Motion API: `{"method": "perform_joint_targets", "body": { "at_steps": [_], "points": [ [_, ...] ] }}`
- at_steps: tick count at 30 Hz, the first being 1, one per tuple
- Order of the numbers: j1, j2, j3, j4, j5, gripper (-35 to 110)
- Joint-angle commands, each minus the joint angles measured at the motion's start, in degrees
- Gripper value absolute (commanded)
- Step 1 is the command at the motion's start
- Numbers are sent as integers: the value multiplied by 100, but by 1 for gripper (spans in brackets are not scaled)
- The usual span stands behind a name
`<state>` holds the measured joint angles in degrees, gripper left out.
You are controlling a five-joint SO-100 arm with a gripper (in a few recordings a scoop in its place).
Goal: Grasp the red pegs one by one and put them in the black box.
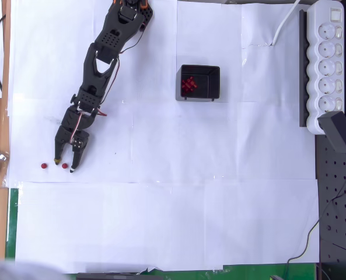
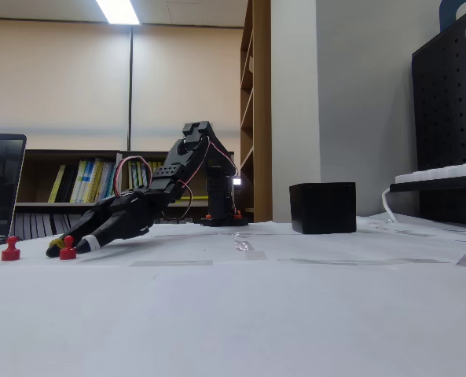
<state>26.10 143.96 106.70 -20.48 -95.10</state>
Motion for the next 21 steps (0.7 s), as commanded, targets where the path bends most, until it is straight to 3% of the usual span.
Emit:
{"method": "perform_joint_targets", "body": {
  "at_steps": [1, 21],
  "points": [
    [0, -220, 193, 123, -97, 18],
    [-325, -360, 132, 598, 677, 17]
  ]
}}
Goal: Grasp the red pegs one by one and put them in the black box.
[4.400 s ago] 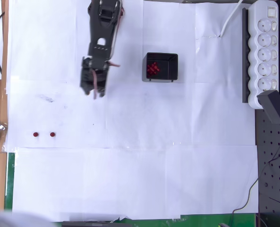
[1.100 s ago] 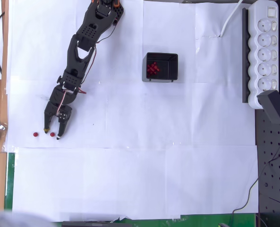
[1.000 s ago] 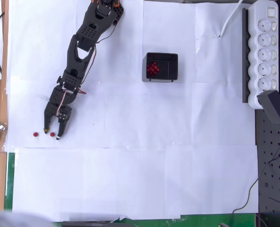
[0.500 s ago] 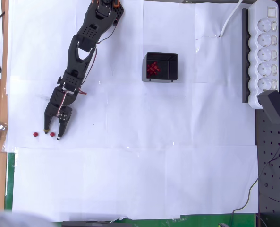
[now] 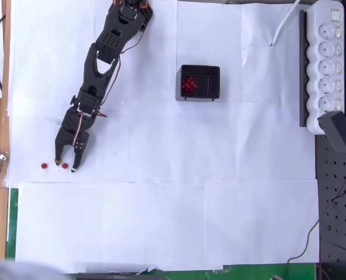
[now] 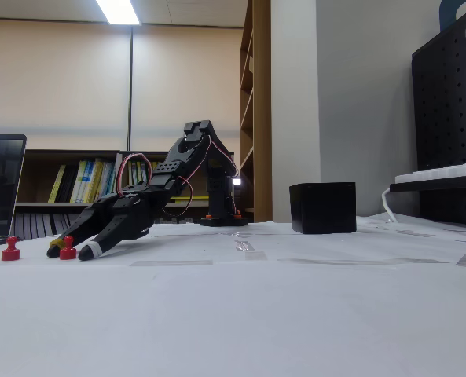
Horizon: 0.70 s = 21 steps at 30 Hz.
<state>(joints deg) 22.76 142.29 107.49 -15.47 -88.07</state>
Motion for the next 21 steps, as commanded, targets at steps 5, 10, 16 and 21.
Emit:
{"method": "perform_joint_targets", "body": {
  "at_steps": [5, 10, 16, 21],
  "points": [
    [18, -176, 53, 79, -35, 15],
    [-9, -193, 53, 97, -88, 8],
    [0, -193, 62, 97, -105, 0],
    [-18, -562, -114, 668, -62, 0]
  ]
}}
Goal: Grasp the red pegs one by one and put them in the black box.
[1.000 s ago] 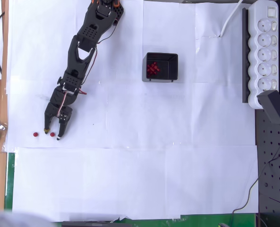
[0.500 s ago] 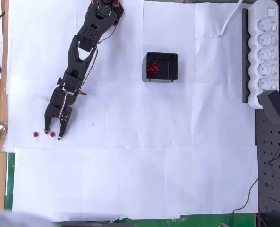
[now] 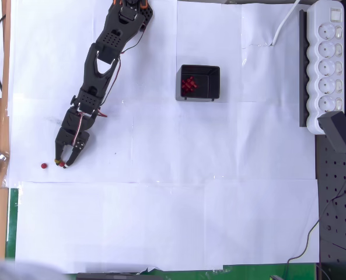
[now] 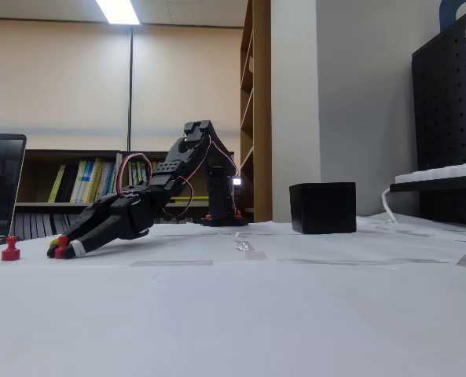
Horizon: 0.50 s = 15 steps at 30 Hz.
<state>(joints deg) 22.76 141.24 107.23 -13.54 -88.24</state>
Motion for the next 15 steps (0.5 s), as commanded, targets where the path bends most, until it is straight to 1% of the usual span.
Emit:
{"method": "perform_joint_targets", "body": {
  "at_steps": [1, 2, 5, 7, 9, 11, 12, 15],
  "points": [
    [-44, -721, -211, 993, 26, 0],
    [-70, -1107, -255, 1898, 158, 0],
    [-237, -2672, -220, 5792, 870, 0],
    [-642, -3744, -79, 8095, 773, 0],
    [-1345, -4535, 255, 9905, 334, 0],
    [-2276, -4957, 738, 11250, -272, 0],
    [-2777, -5080, 949, 11707, -668, 0],
    [-4184, -5414, 1274, 11681, -2136, 0]
  ]
}}
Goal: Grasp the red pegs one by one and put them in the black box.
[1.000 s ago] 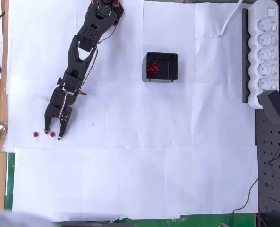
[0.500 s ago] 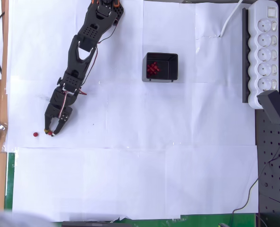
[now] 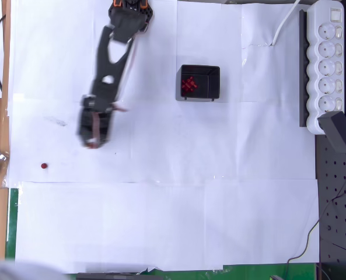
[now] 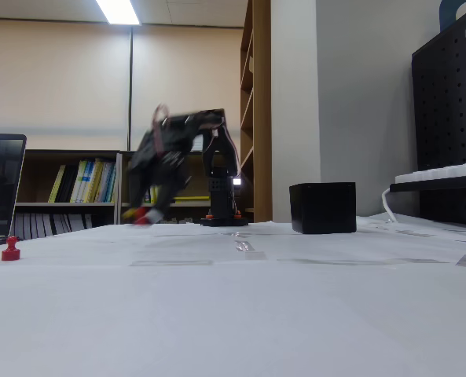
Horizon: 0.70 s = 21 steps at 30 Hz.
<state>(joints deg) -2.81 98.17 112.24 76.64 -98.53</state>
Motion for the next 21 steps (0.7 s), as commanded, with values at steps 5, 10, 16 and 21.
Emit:
{"method": "perform_joint_targets", "body": {
  "at_steps": [5, 10, 16, 21],
  "points": [
    [-3437, -1081, 870, 2654, -1819, 0],
    [-4017, -694, 343, 2399, -2276, 0],
    [-4017, 141, -158, 1529, -2285, 0],
    [-3867, 659, -167, 1406, -2109, 5]
  ]
}}
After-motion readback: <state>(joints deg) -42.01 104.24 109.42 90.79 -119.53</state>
